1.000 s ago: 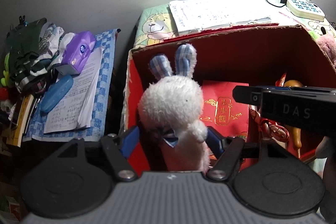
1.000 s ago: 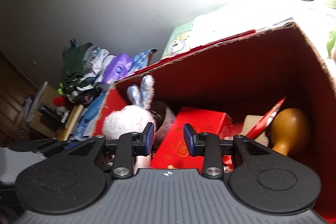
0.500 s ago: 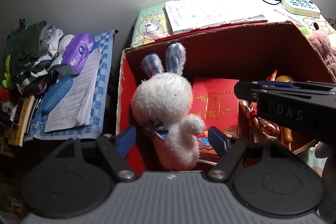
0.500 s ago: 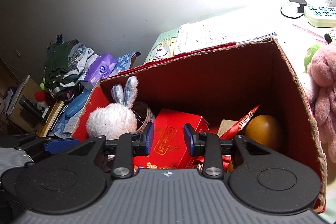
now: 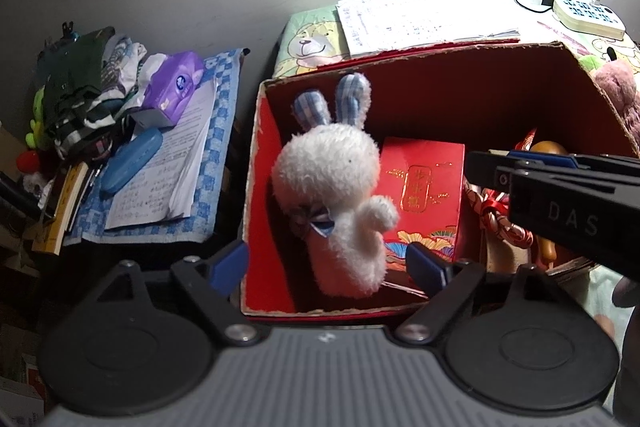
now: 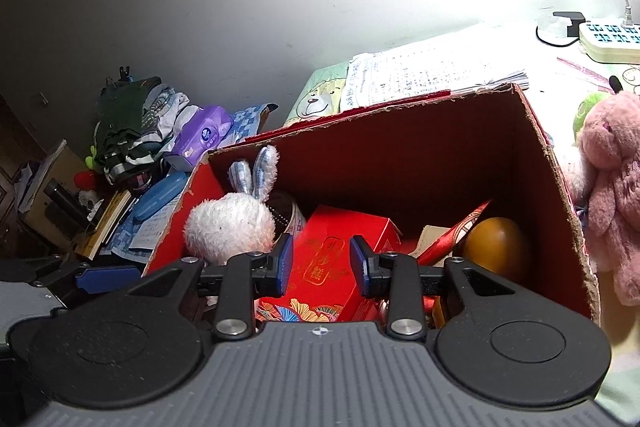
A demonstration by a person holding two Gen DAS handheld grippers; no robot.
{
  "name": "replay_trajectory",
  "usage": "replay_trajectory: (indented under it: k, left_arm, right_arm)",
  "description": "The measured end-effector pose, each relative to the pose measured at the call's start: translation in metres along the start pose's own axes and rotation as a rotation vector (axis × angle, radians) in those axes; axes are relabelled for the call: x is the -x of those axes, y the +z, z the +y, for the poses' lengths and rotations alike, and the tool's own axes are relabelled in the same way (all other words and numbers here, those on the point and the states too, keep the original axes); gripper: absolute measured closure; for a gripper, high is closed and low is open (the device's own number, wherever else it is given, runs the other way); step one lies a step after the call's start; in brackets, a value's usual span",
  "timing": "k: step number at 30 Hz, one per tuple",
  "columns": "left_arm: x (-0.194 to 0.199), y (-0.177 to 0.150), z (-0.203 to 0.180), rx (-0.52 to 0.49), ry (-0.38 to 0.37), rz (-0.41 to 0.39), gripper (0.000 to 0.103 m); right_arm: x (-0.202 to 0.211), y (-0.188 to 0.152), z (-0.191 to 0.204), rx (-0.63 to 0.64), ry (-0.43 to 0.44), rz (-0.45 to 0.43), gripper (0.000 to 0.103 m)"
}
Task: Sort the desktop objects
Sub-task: 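Move the right gripper back to the yellow tiger plush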
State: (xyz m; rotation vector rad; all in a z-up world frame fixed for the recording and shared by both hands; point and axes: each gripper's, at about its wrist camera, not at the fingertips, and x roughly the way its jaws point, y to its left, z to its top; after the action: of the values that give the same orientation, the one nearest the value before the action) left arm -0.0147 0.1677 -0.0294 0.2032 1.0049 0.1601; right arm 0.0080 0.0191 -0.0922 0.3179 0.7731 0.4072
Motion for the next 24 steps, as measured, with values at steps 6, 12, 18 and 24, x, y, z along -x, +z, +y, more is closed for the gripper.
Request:
replay_trajectory:
  k: [6,12,18,24]
  left_arm:
    - [0.01,-0.003,-0.005,0.035,0.029,0.002,0.013]
    - [0.027,-0.003,-0.02,0.063,0.036,-0.023,0.012]
    - [0.043,0.0,-0.055,0.044,0.01,-0.057,0.011]
    - [0.06,0.005,-0.098,0.008,-0.053,-0.093,0.011]
  right_arm:
    - [0.009,-0.004,0.003,0.048,0.001,-0.008,0.068]
    - [0.028,-0.004,0.0,0.093,0.02,-0.046,0.068]
    - [0.06,0.001,-0.022,0.075,0.04,-0.096,0.068]
    - [0.093,0.004,-0.054,0.032,0.036,-0.142,0.068]
